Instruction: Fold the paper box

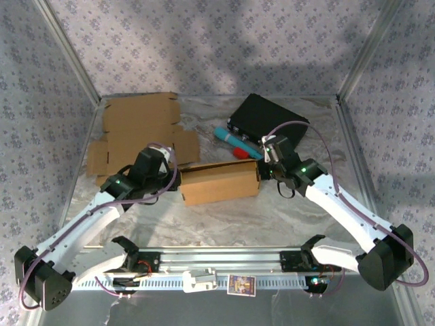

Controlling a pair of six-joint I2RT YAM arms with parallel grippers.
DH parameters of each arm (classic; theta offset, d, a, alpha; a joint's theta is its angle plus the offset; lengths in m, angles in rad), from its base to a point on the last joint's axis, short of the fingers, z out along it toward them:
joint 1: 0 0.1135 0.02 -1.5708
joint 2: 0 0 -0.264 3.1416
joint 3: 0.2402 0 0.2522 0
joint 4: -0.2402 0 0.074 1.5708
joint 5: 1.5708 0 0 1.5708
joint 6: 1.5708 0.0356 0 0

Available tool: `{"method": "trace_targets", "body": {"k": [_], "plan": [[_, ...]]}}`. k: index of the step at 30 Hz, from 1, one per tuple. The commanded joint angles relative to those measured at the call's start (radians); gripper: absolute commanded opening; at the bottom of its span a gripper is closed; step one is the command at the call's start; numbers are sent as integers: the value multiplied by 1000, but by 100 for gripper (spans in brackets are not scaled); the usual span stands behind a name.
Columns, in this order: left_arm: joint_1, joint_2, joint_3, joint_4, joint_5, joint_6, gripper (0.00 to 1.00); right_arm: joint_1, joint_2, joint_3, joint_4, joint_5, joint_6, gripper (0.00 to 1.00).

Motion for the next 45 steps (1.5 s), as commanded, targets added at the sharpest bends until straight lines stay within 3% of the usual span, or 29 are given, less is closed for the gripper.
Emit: {"method": "trace_targets", "body": {"k": [1,13,22,29,33,38,42,45], "plan": [[-33,17,-62,-73,6,-2,0,-2,23,-27,-81,-20,-2,0],[-141,-43,-135,-56,-177,-40,0,4,-17,5,-136,-5,95,0],[-157,-39,-136,-51,-225,-37,0,-18,-100,6,-131,-123,395,41],[-164,-37,-128,-50,-237,-35,0,-48,-179,12,-138,-139,588,49],[-169,-33,-119,-54,-245,-34,0,-99,-171,57,-253,-185,847,58],[-174,-33,-115,-55,-250,-31,0,-135,-164,-41,-82,-313,1230,64],[-180,-35,-113,-58,-261,-31,0,-116,-185,-61,13,-231,1402,76],[-184,-33,-111,-56,-265,-33,0,-116,-183,-71,14,-230,1466,77]]}}
